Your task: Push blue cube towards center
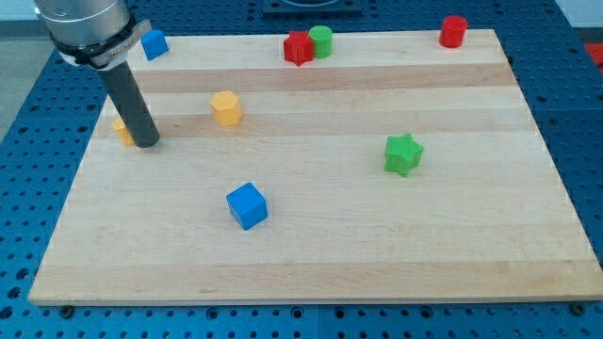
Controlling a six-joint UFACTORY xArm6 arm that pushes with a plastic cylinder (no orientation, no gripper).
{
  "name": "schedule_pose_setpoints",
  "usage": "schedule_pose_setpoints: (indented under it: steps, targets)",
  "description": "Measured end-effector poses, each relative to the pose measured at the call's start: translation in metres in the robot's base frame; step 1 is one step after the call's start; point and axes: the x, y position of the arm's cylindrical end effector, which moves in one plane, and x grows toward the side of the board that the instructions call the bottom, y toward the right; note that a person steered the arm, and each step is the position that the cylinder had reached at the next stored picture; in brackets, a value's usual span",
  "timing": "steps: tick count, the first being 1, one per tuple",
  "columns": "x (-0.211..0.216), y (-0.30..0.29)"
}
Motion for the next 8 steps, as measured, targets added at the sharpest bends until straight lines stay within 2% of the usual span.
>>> schedule_pose_setpoints:
  steps: [2,4,5,6,8]
  targets:
    - [0.011,-0.001]
    - [0.093,-0.01]
    - [0.117,-0.005]
    - [0.12,-0.004]
    - [0.15,0.046]
